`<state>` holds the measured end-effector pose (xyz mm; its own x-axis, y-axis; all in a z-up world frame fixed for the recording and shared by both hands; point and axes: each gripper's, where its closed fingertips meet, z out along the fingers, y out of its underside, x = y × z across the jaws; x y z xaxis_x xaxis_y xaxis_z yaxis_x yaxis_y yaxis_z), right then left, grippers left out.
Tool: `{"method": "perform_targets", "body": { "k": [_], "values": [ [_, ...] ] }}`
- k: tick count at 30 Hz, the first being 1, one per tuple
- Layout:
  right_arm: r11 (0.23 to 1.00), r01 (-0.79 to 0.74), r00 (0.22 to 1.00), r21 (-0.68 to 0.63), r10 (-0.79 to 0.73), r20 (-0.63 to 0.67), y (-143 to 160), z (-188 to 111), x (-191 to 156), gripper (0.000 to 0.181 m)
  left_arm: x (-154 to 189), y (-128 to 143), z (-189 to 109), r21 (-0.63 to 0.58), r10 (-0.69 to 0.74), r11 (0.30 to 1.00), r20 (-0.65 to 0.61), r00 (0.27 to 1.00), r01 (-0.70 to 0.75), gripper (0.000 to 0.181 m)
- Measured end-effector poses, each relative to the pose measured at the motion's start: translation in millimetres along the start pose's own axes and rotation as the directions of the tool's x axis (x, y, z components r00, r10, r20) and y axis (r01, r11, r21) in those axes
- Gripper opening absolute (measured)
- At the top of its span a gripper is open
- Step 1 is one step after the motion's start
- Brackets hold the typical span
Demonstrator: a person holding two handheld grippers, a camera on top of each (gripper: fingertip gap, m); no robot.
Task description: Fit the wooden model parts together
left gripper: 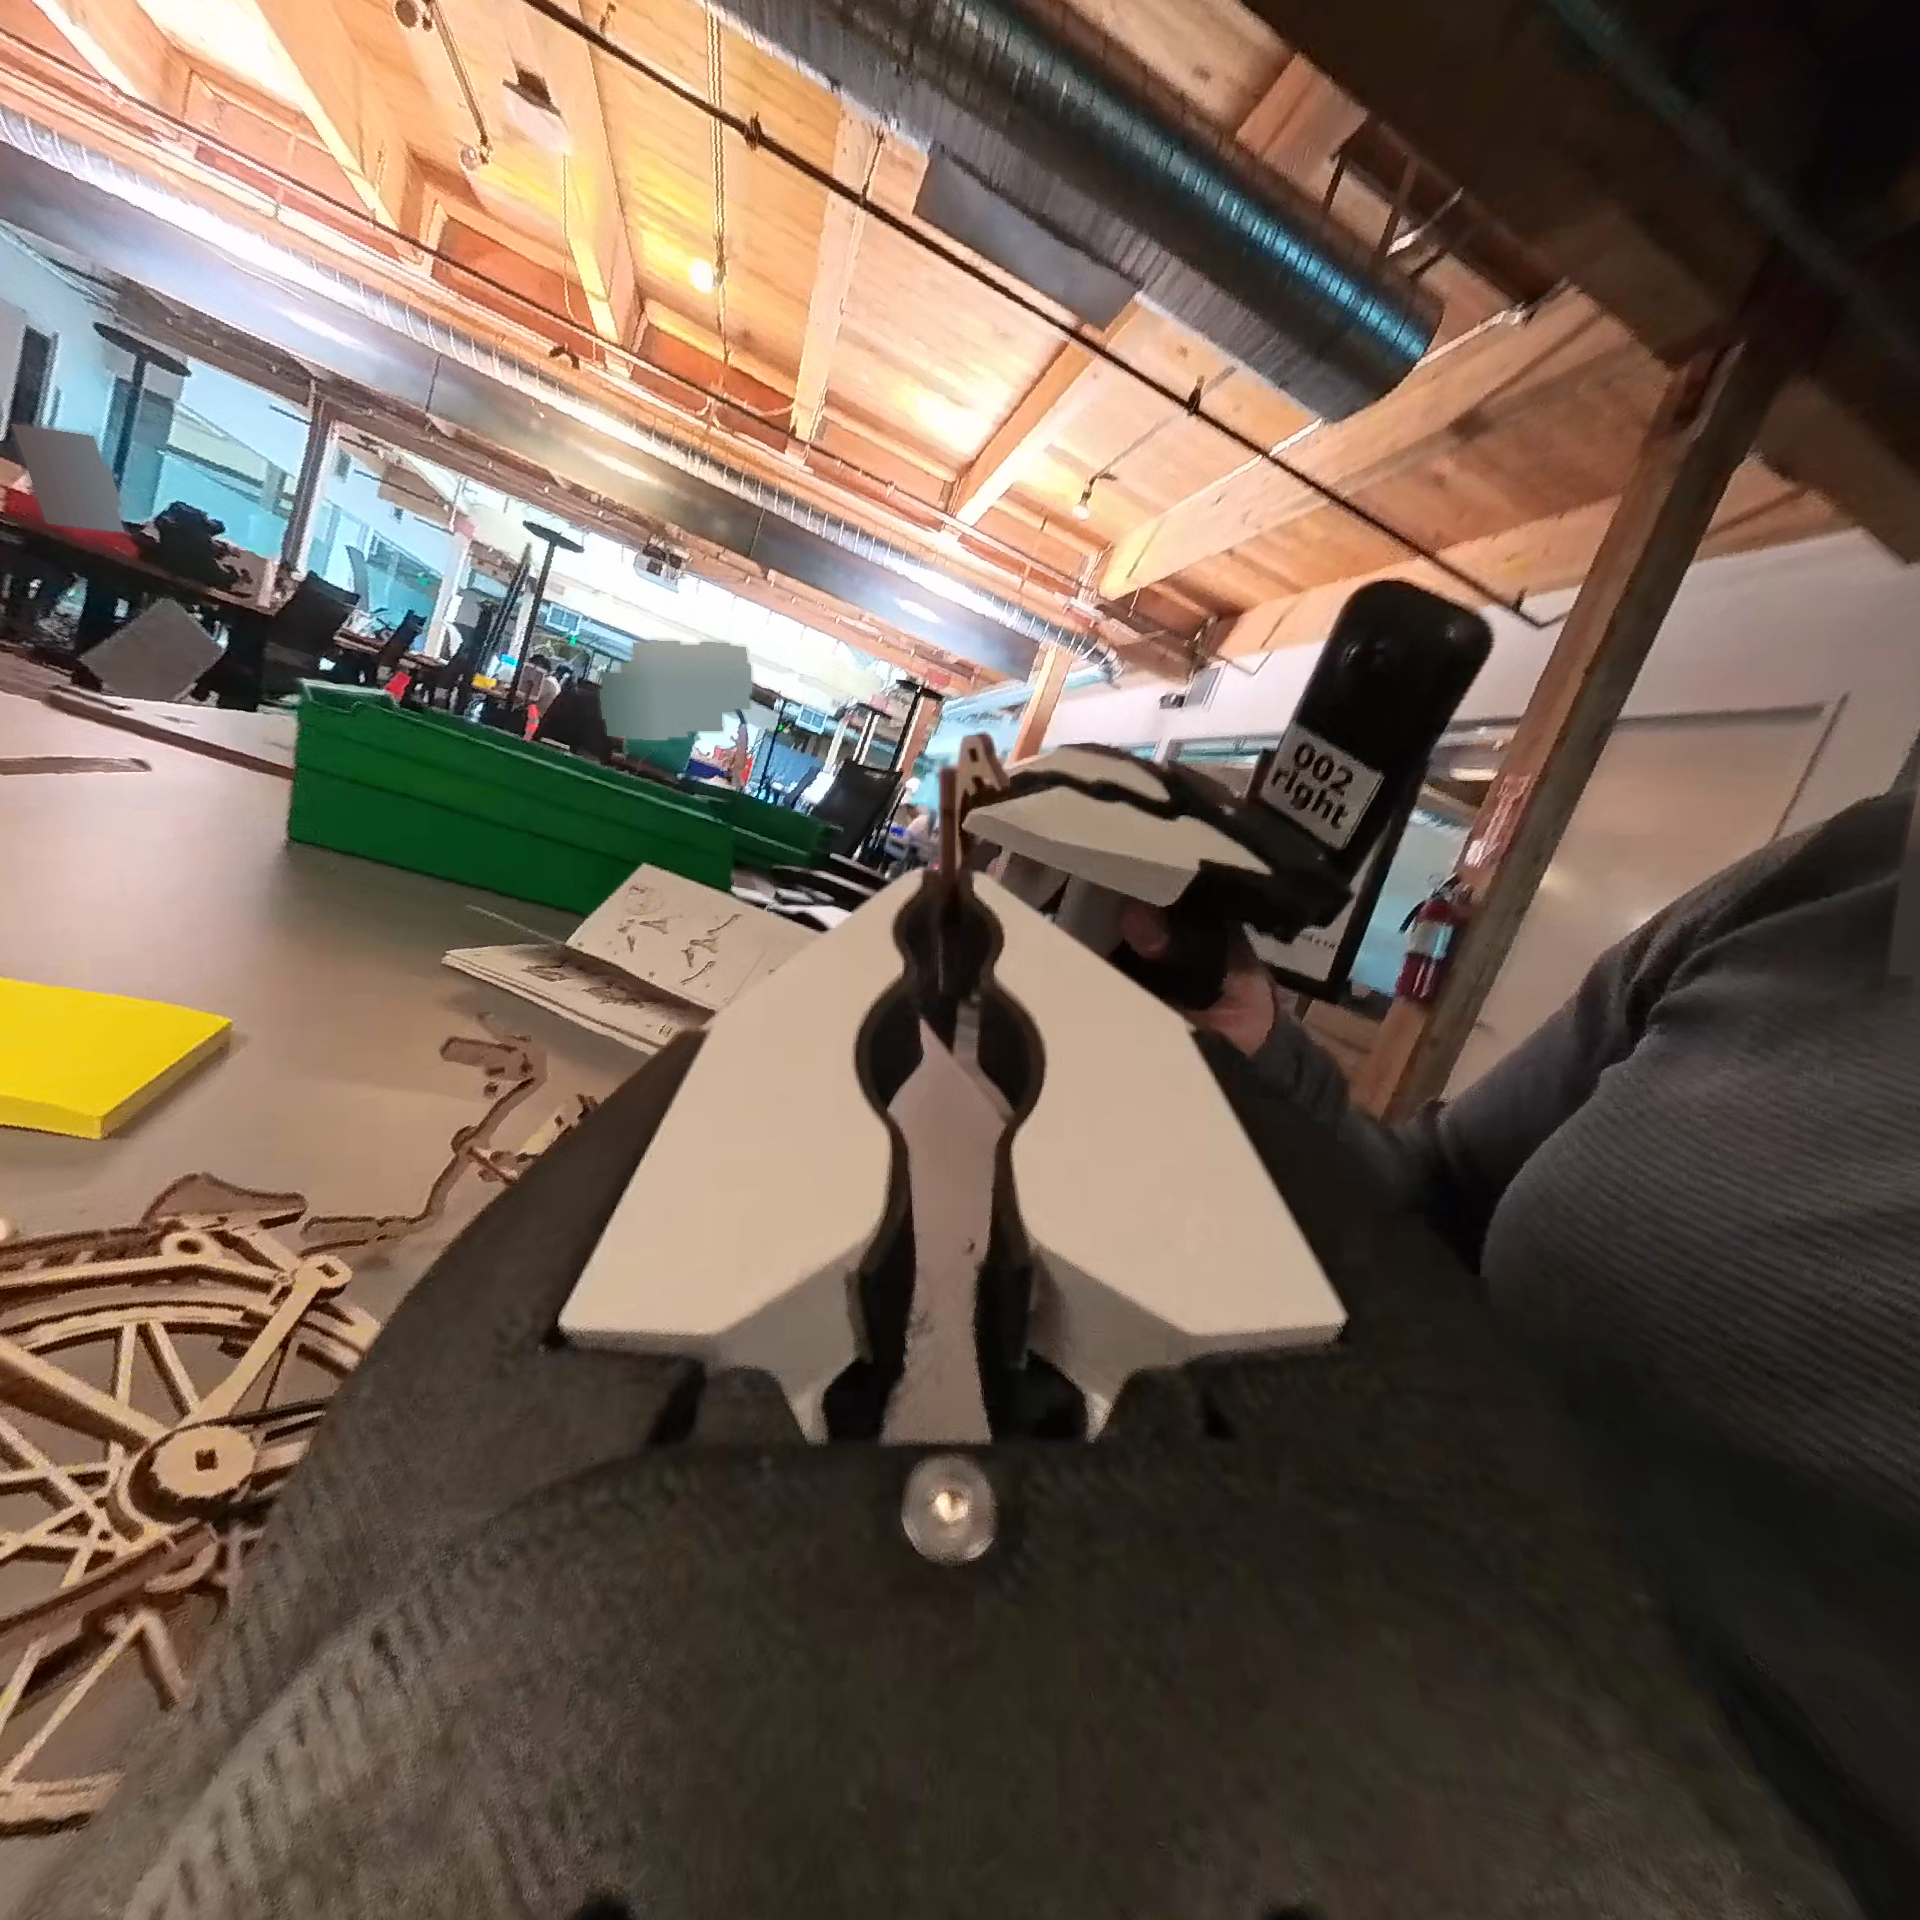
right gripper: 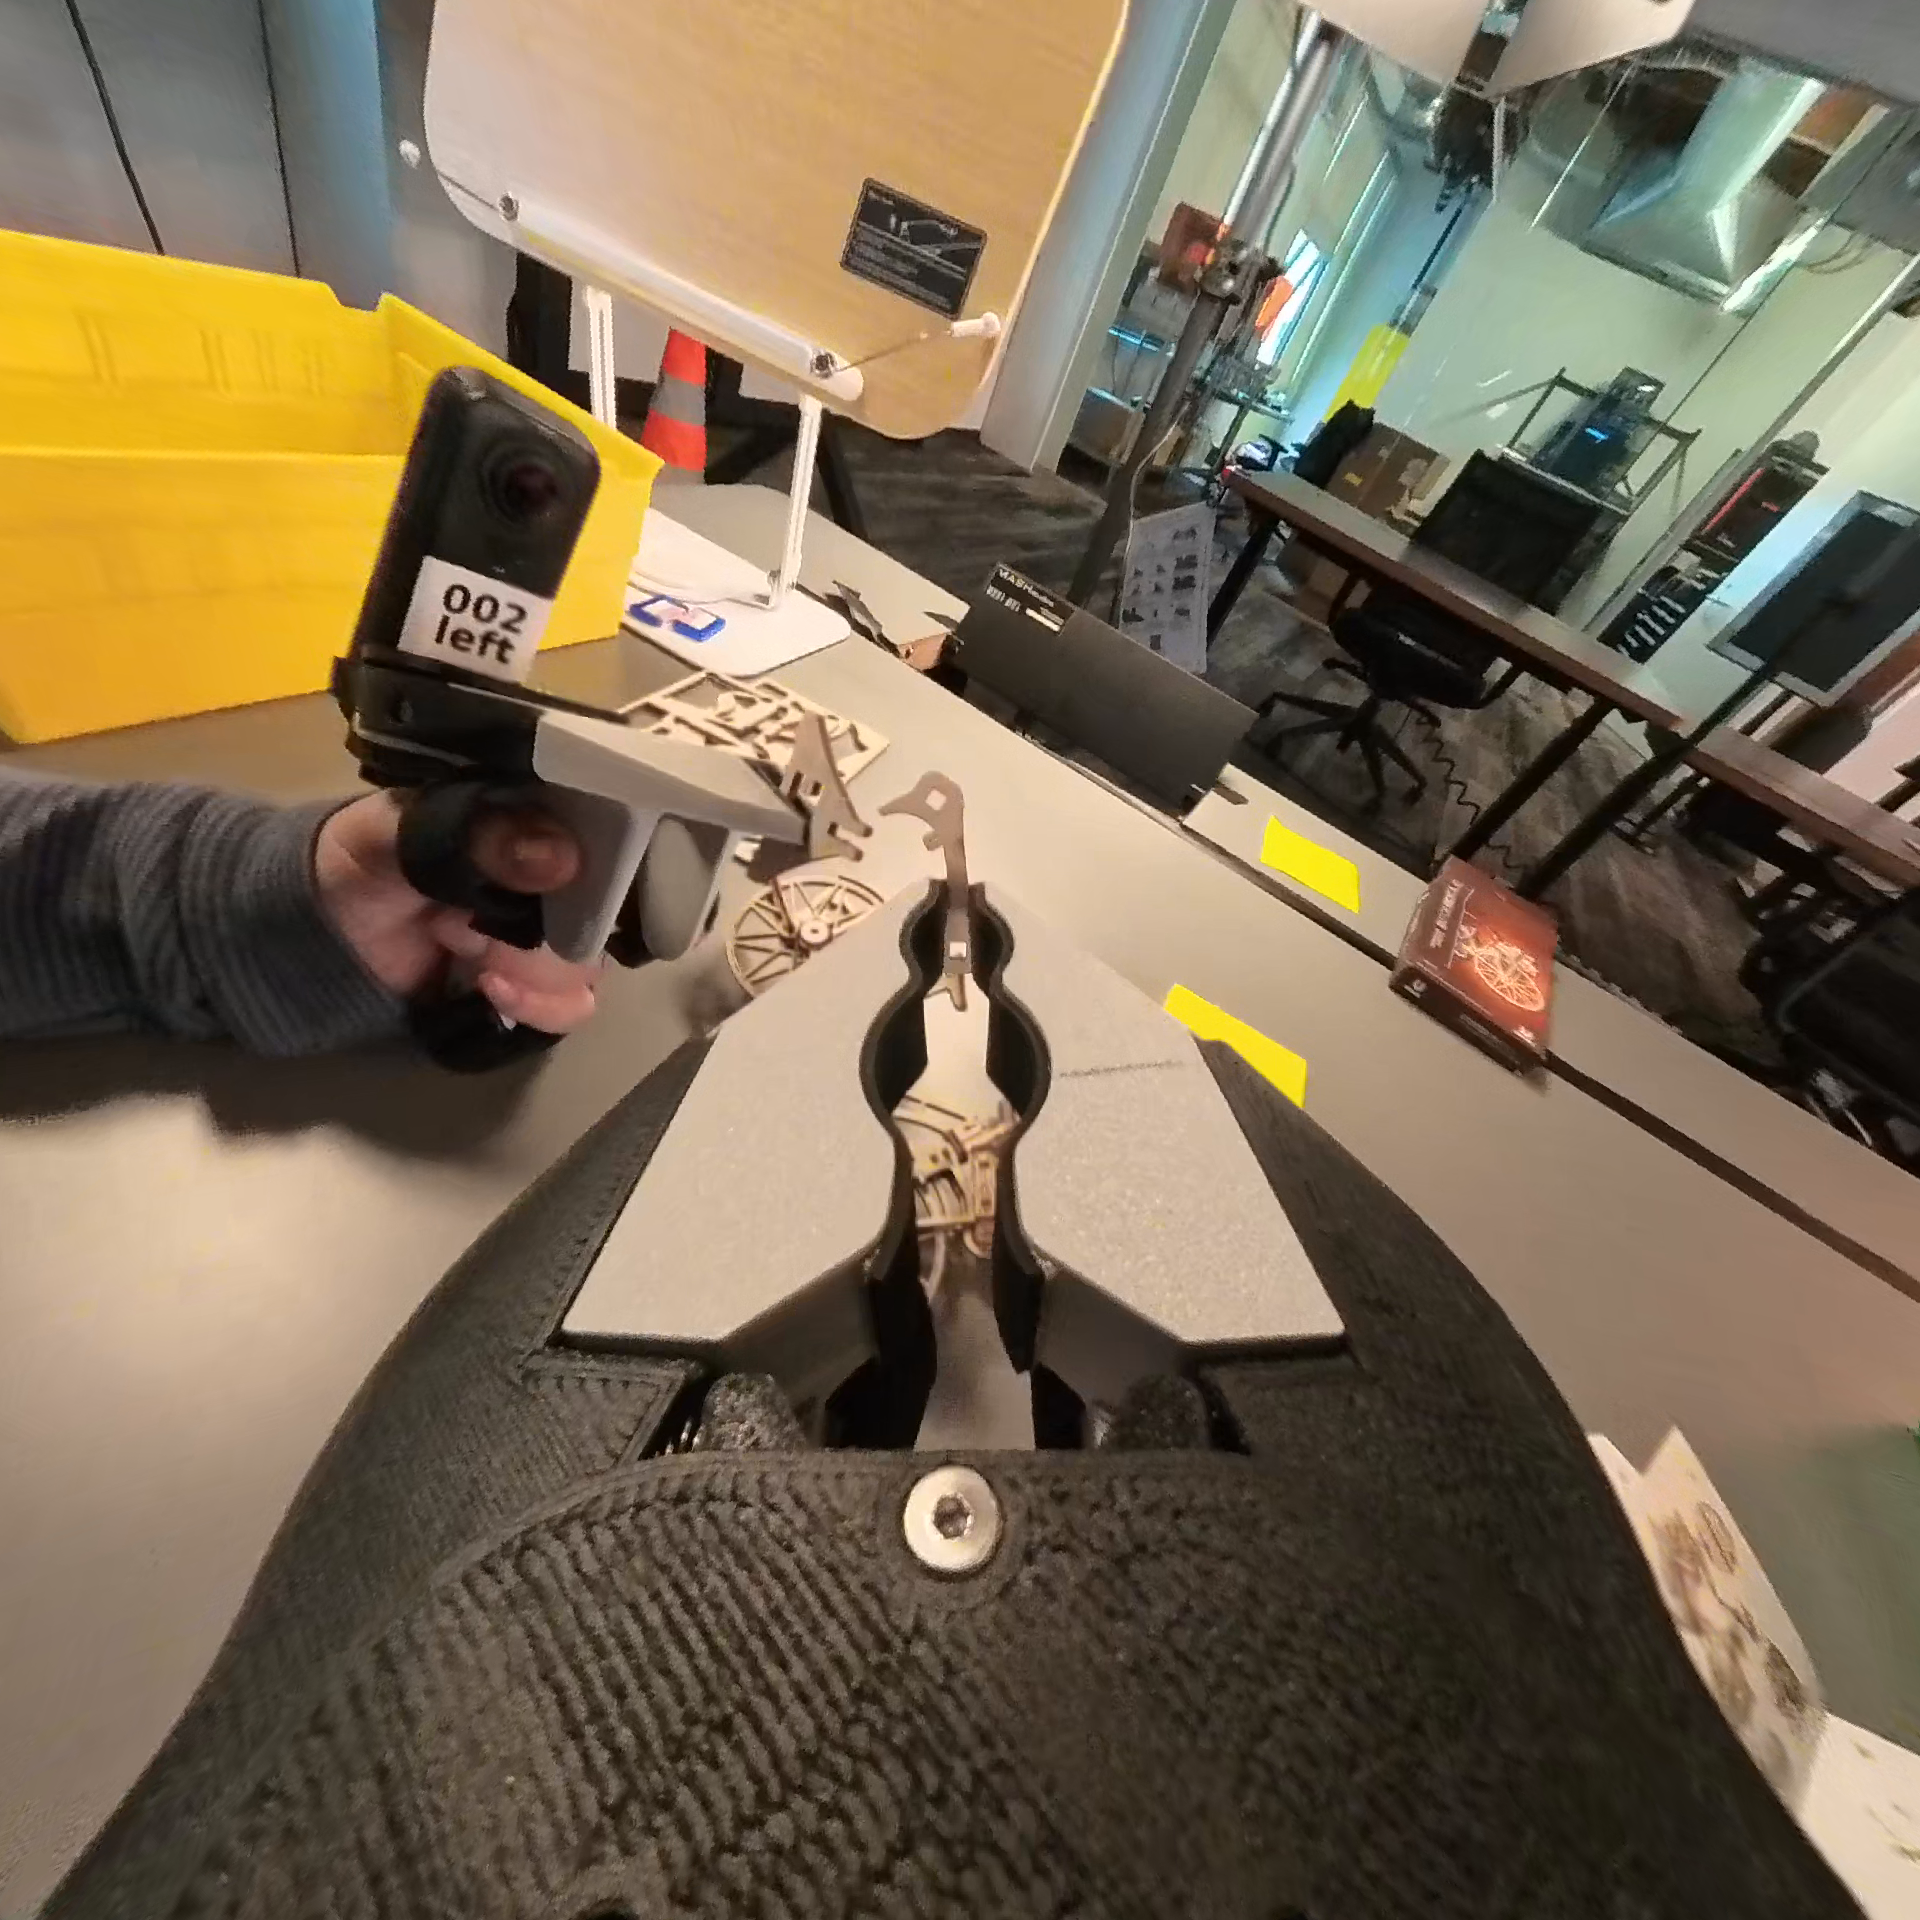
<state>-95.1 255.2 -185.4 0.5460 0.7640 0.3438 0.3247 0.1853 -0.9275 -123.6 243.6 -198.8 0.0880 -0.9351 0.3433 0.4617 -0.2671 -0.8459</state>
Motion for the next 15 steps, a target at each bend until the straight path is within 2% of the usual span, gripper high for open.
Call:
{"method": "perform_targets", "body": {
  "k": [5, 15],
  "values": [
    [1.000, 0.014, 1.000, -0.005, -0.014, 0.009, 3.1, 10.0, -8.4, 0.001, -3.8, -8.9, -5.3, 0.059, -0.062, 0.996, -0.011, 0.998, 0.063, 0.000],
    [0.999, 0.045, 0.999, -0.017, -0.045, -0.013, 5.1, 8.3, -5.5, 0.001, -5.7, 0.0, -1.3, 0.001, -0.008, 1.000, 0.028, 1.000, 0.008, 0.001]
  ]
}}
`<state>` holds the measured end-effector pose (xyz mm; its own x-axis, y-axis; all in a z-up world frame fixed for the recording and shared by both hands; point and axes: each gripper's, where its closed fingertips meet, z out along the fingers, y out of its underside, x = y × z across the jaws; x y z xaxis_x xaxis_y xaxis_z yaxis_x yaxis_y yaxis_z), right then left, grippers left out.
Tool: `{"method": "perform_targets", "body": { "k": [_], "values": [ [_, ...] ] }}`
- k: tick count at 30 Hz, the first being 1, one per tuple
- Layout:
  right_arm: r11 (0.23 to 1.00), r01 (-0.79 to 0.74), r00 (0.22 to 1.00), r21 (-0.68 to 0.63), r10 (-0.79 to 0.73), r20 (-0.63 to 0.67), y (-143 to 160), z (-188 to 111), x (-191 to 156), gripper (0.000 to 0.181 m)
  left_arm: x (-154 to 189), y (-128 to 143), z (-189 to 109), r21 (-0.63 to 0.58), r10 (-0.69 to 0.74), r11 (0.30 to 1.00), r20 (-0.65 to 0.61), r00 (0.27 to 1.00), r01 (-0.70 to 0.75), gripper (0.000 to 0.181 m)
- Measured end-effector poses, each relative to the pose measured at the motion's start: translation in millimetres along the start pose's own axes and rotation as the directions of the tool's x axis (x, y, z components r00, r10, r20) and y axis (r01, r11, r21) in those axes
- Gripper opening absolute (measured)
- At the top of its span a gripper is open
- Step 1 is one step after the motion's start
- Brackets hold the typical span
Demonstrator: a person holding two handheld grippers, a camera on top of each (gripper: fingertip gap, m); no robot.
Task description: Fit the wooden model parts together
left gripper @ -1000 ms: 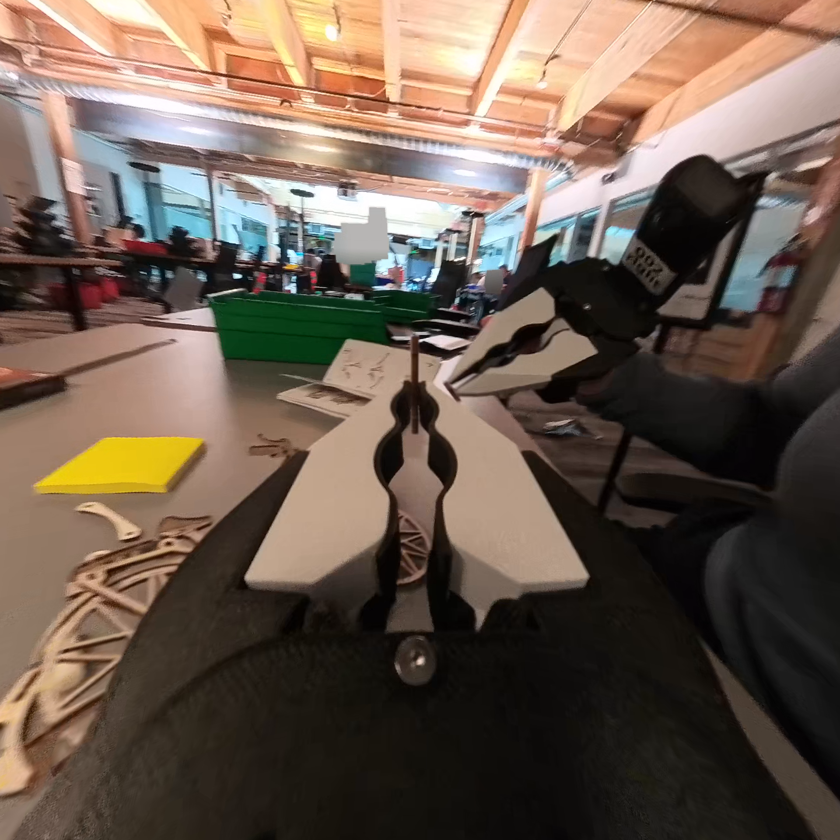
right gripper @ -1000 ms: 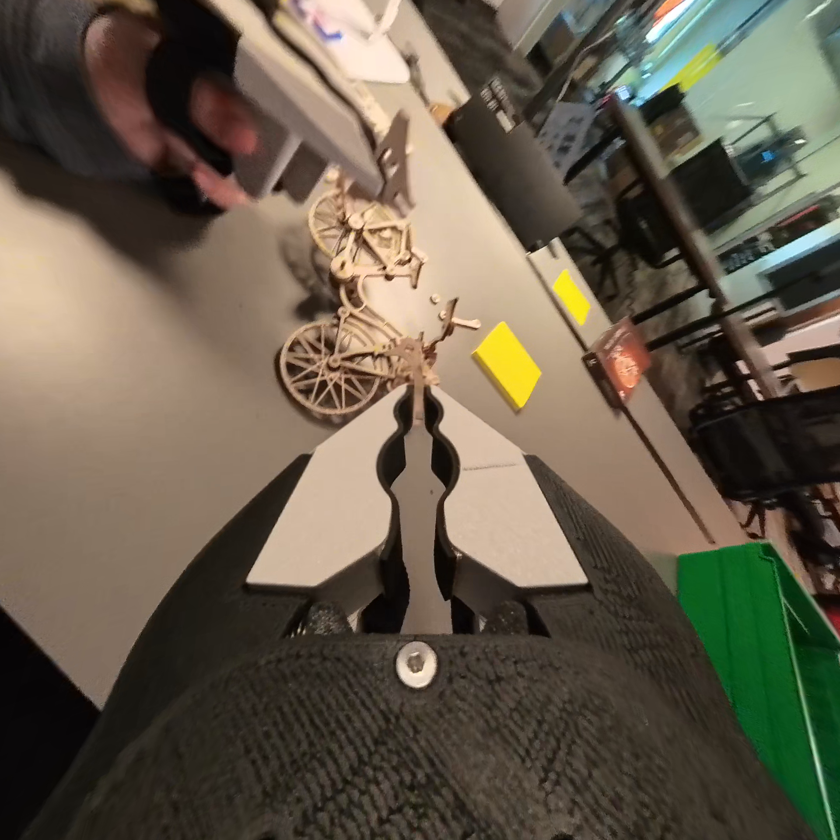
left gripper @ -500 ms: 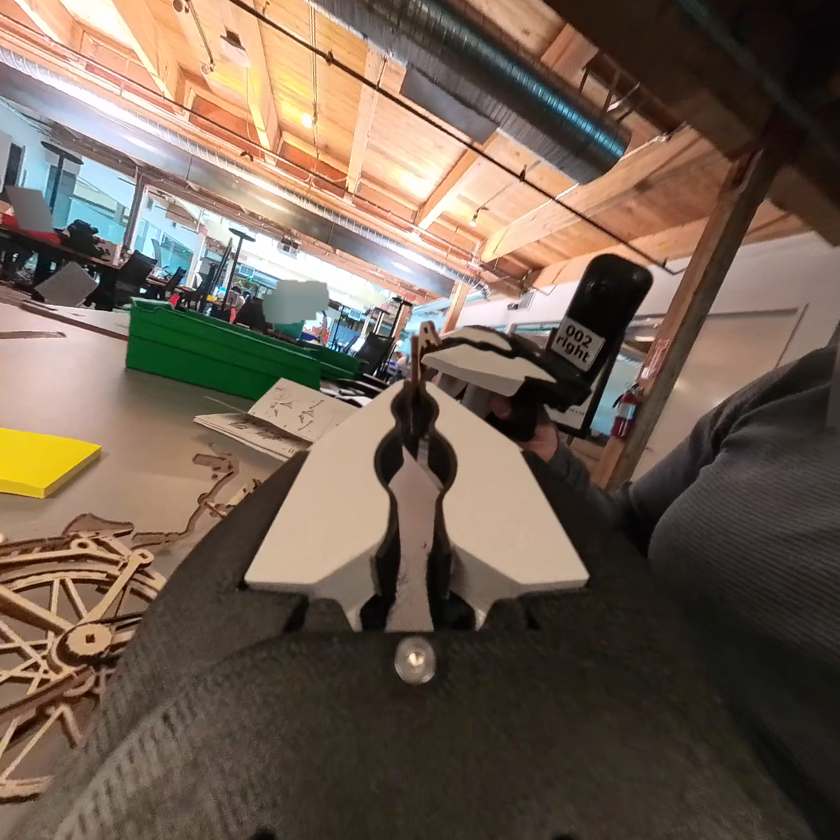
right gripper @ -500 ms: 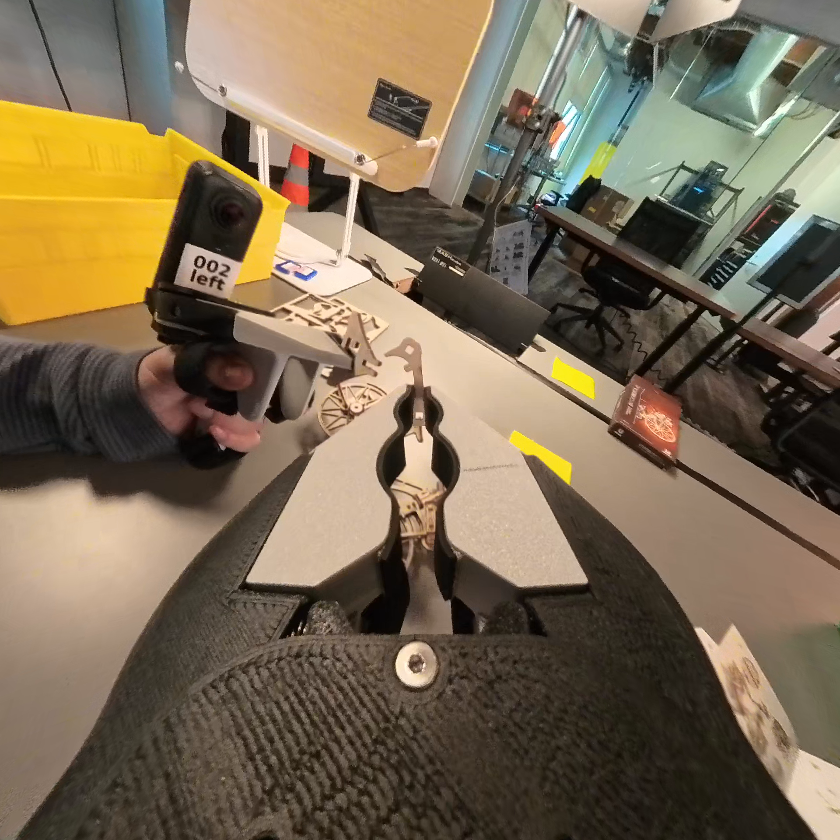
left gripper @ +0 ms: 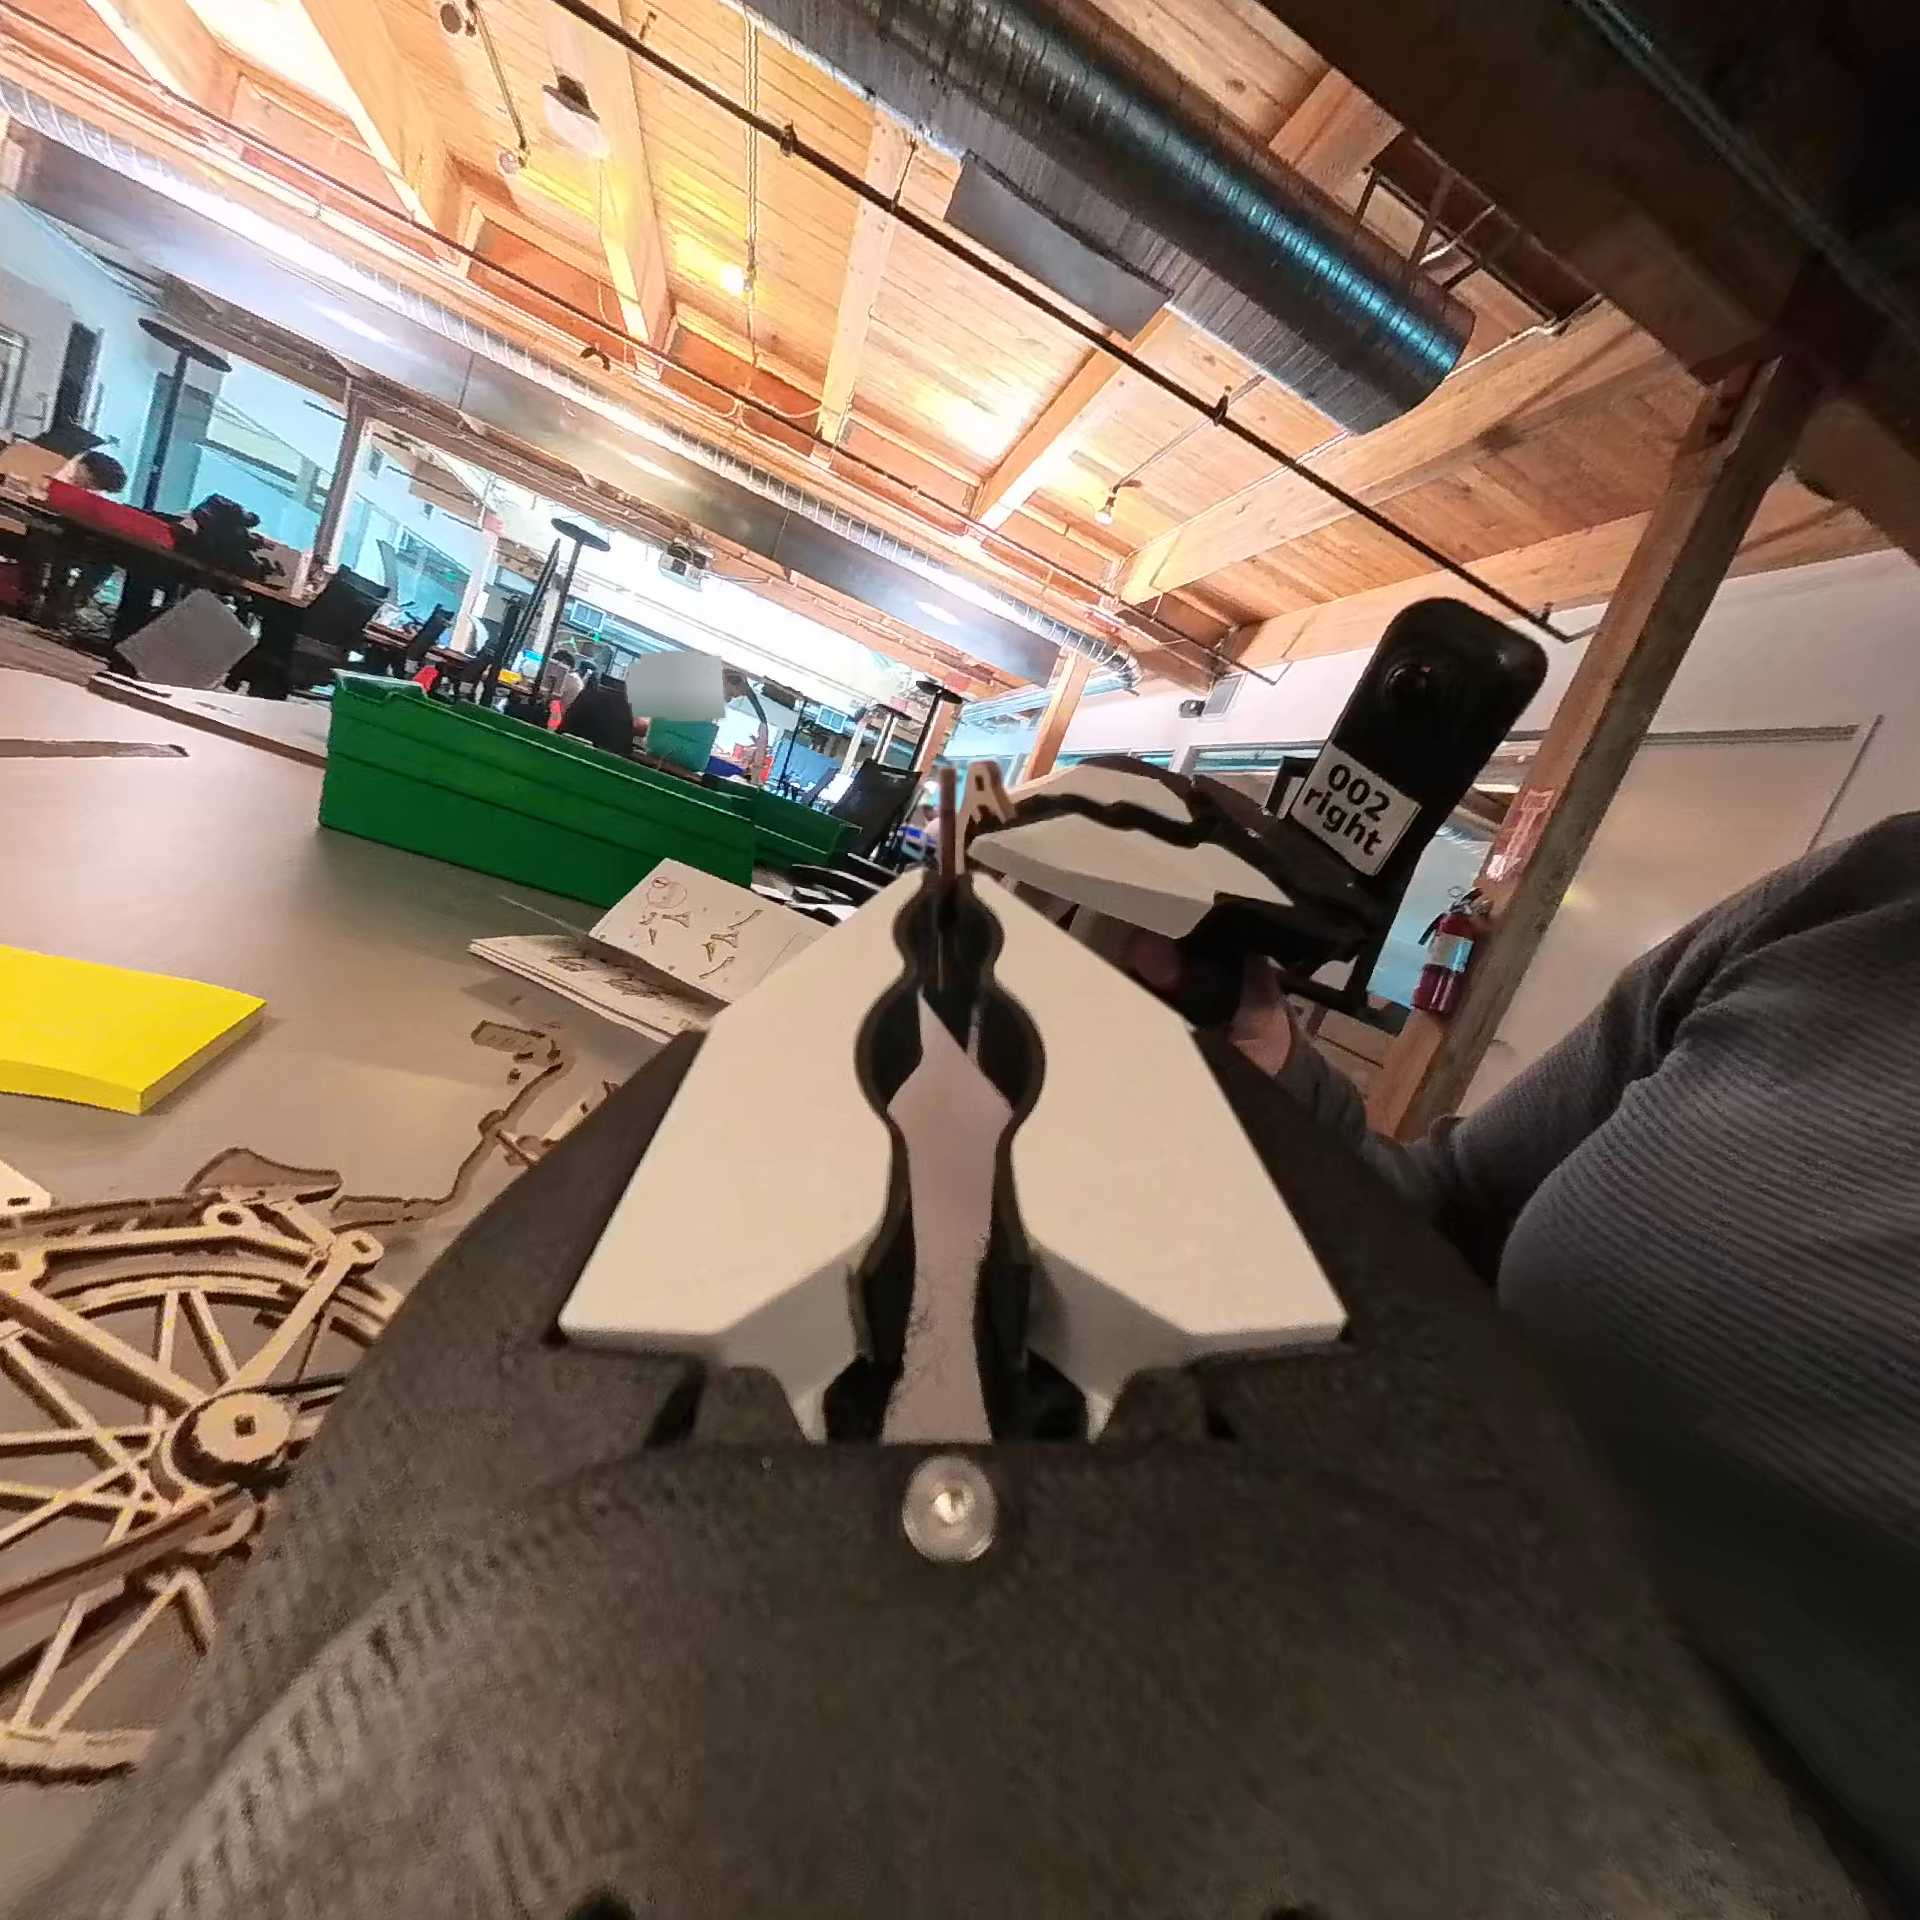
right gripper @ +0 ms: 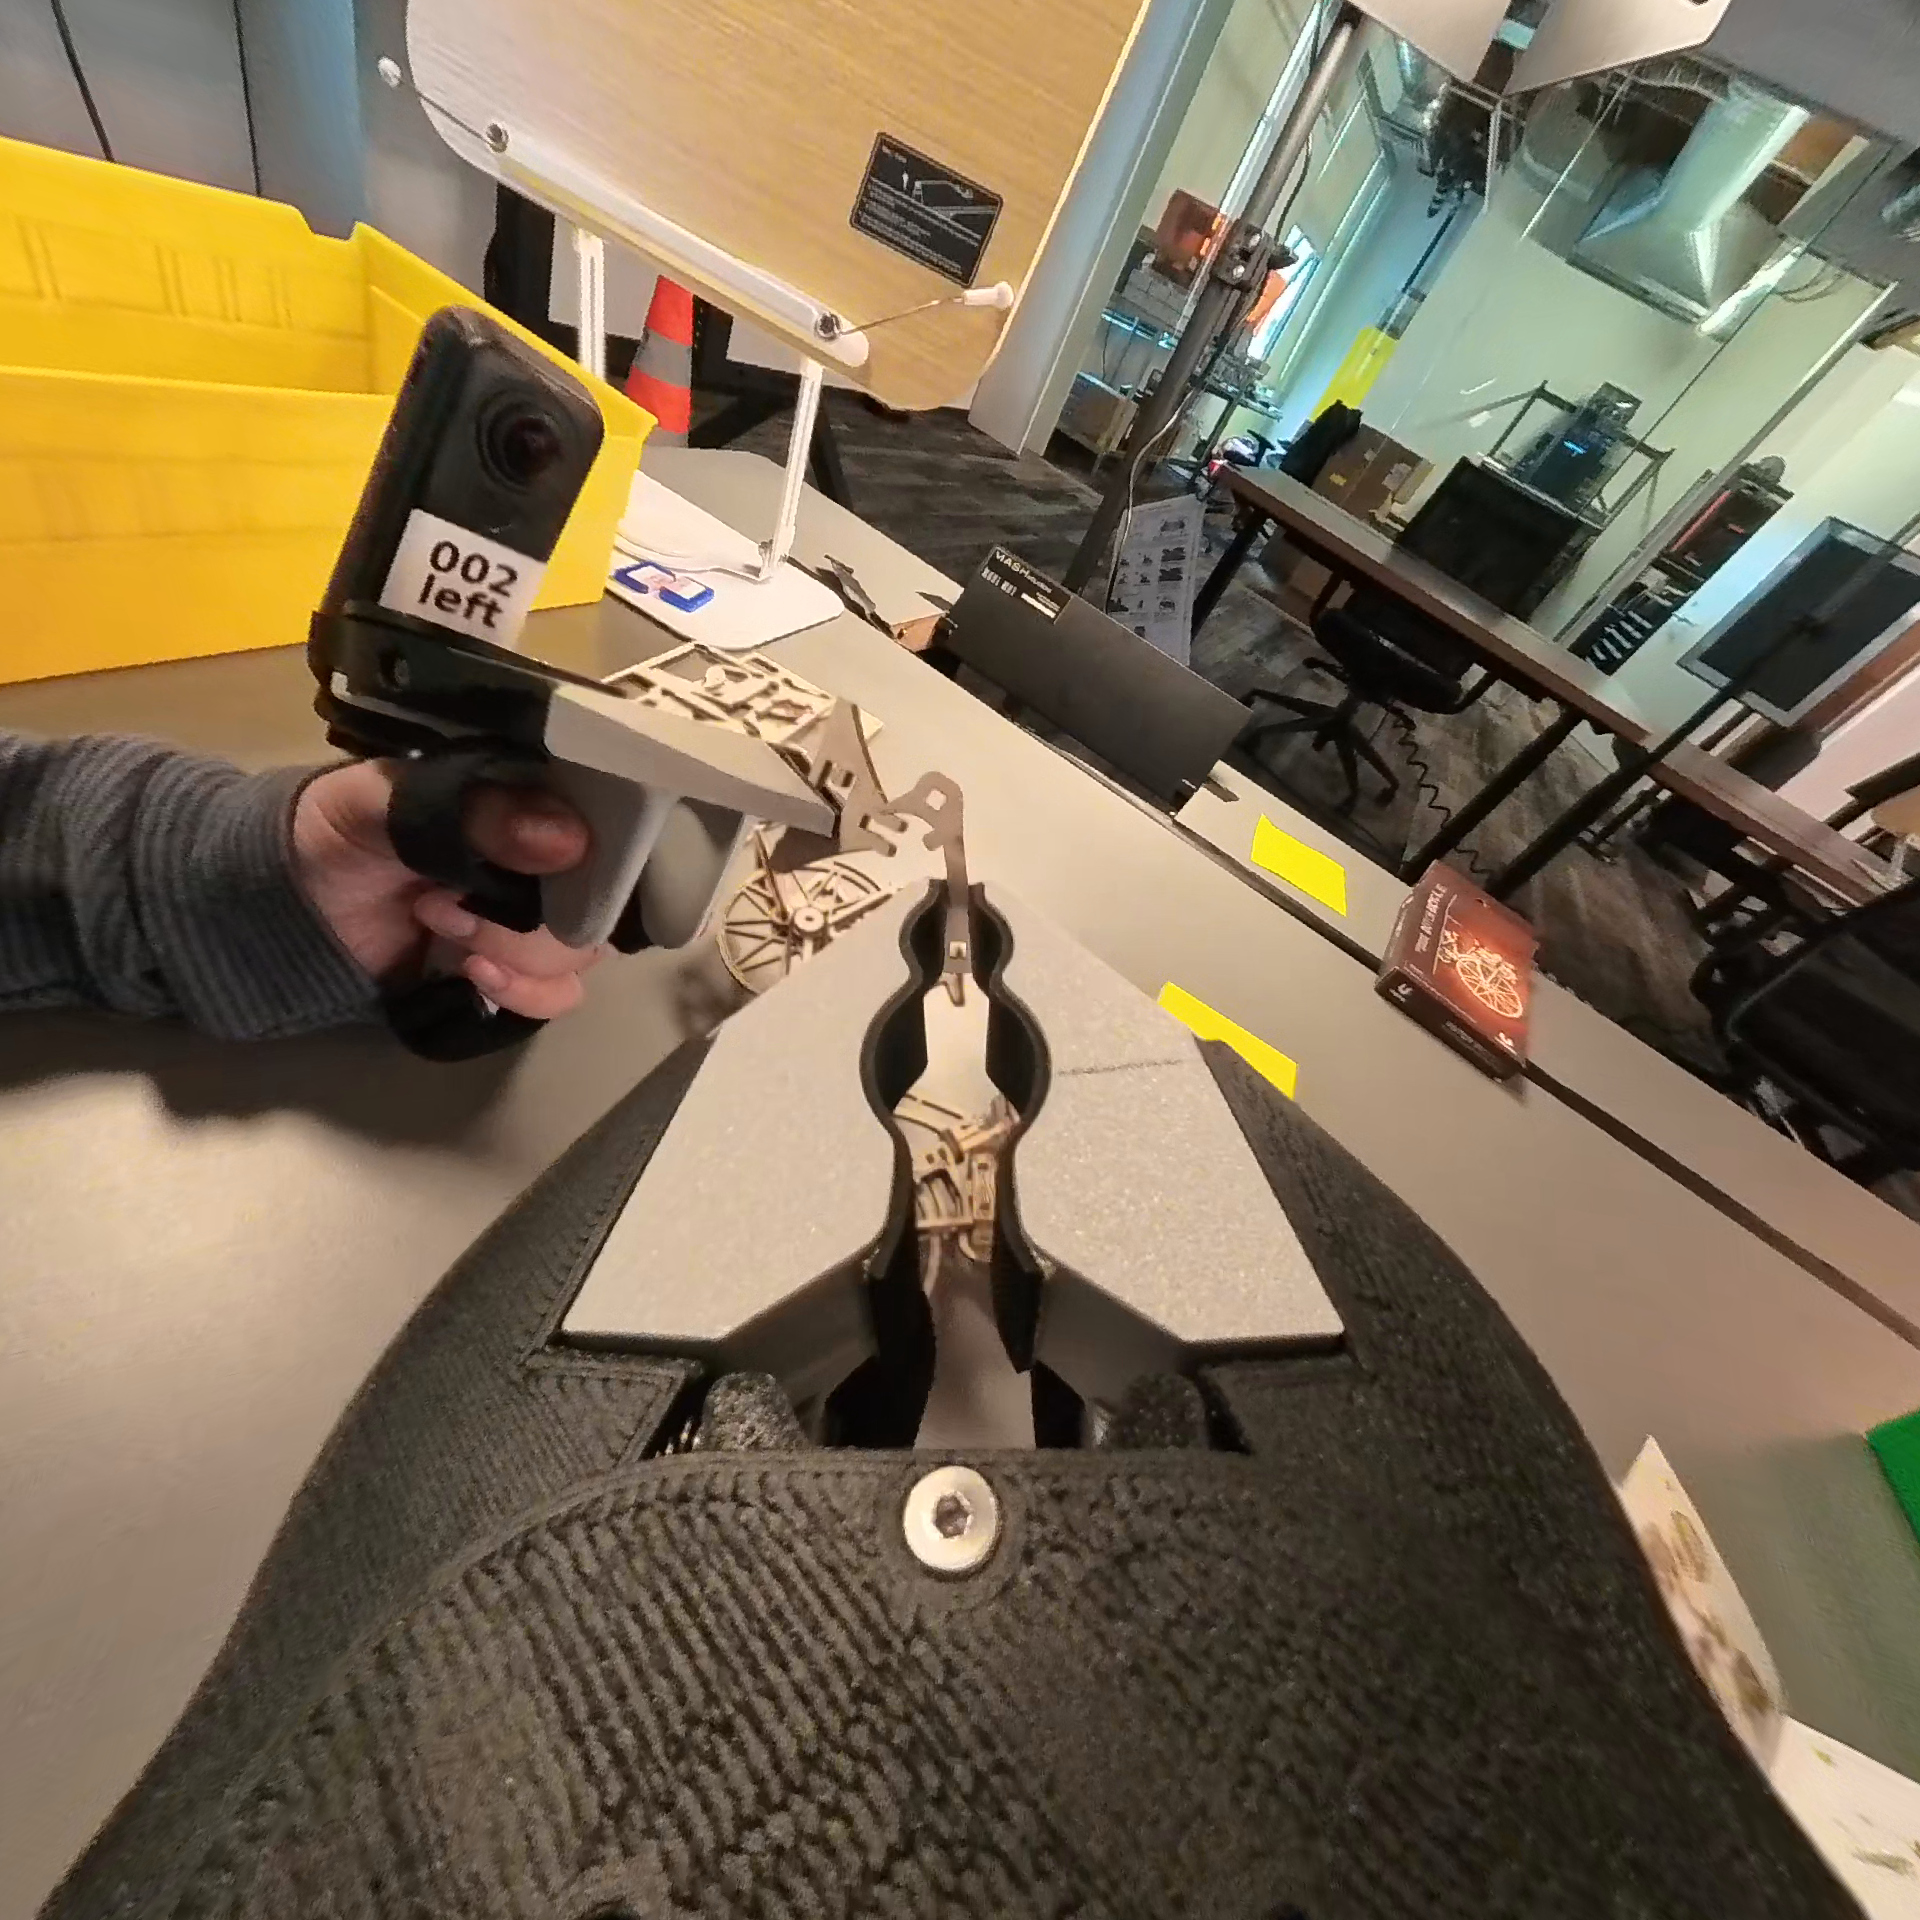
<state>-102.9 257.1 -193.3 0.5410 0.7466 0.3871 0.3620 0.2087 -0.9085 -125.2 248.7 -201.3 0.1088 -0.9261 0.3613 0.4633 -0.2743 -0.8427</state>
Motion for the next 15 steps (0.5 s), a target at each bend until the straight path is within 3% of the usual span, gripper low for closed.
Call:
{"method": "perform_targets", "body": {
  "k": [6, 9, 15],
  "values": [
    [0.998, 0.030, 1.000, -0.054, -0.030, -0.004, 8, -7, 3, 0.001, -1, 4, 2, -0.027, 0.028, 0.999, 0.017, 0.999, -0.027, 0.001],
    [0.996, 0.025, 1.000, -0.085, -0.025, -0.002, 15, -12, 6, 0.001, -1, 14, 6, -0.098, 0.086, 0.992, 0.039, 0.996, -0.082, 0.001],
    [0.968, 0.004, 0.998, -0.251, 0.014, 0.069, 42, -23, 5, 0.001, 2, 28, 11, -0.180, 0.162, 0.972, 0.044, 0.986, -0.151, 0.001]
  ]
}}
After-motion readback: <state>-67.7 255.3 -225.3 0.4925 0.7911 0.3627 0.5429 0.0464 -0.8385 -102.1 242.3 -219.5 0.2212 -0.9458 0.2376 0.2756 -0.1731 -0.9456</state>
